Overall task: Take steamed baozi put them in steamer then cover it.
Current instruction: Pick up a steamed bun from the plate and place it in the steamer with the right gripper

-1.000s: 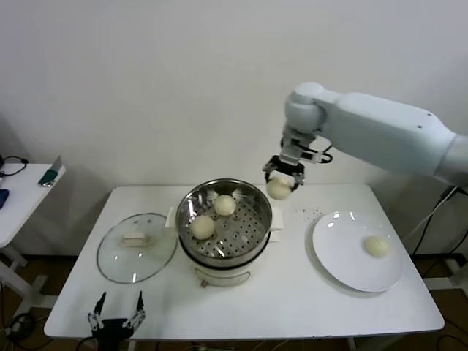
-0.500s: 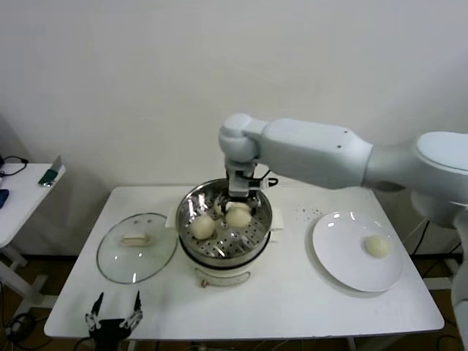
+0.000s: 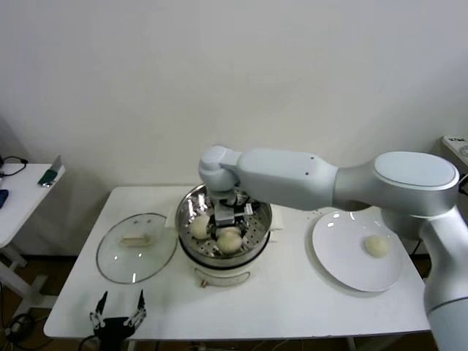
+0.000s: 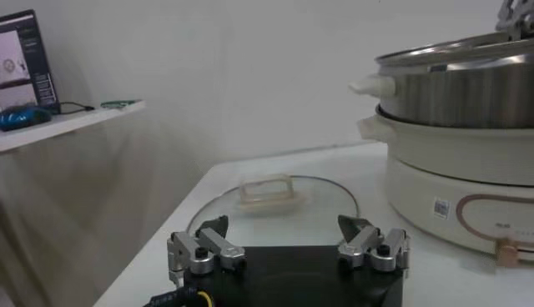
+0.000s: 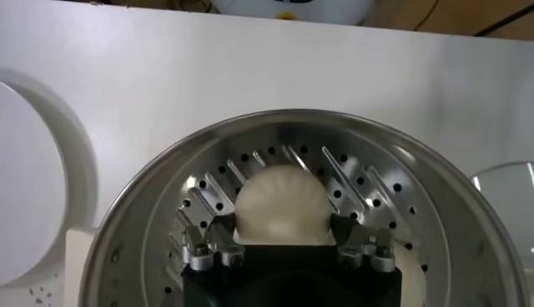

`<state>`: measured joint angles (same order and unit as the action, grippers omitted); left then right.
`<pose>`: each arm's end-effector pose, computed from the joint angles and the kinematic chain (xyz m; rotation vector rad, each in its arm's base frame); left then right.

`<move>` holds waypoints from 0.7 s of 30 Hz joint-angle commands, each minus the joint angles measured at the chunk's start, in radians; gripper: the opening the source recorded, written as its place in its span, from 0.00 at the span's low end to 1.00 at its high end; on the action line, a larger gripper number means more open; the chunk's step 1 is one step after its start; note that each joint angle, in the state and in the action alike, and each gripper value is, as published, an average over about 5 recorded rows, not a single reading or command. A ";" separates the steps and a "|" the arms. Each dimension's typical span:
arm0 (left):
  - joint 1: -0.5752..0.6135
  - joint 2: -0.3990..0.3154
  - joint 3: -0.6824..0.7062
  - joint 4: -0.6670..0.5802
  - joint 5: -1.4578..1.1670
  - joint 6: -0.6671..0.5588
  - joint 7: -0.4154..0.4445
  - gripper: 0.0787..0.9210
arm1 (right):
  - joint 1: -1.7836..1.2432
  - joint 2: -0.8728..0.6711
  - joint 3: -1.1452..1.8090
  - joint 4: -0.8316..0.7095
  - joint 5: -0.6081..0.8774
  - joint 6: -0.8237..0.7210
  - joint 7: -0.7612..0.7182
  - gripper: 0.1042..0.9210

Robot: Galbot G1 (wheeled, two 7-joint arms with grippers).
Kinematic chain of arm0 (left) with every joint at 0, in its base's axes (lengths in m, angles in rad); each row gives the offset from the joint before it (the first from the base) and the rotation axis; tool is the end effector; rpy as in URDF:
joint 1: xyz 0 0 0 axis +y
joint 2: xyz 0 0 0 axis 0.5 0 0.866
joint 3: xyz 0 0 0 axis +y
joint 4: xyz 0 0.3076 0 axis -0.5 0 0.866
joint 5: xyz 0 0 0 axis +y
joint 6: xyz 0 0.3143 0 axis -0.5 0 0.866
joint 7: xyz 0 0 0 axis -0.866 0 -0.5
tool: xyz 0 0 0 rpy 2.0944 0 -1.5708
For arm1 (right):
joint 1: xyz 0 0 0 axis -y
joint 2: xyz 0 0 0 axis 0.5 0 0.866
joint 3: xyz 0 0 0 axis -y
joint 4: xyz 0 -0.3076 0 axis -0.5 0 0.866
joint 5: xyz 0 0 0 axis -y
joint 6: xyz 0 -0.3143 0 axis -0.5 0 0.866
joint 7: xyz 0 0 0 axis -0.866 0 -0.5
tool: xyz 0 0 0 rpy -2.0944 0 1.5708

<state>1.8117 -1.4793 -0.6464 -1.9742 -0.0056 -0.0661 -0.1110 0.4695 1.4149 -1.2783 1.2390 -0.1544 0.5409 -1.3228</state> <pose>0.0823 0.0521 -0.3286 0.2280 -2.8435 -0.2249 0.4456 0.2221 -0.0923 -2.1730 -0.1483 -2.2356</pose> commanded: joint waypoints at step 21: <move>-0.003 0.005 -0.006 0.002 -0.001 -0.003 0.000 0.88 | 0.249 -0.395 -0.145 0.013 0.257 -0.363 0.358 0.88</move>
<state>1.8055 -1.4820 -0.6482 -1.9627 -0.0037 -0.0688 -0.1122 0.5723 1.2746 -1.2684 1.2277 -0.0910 0.4482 -1.2374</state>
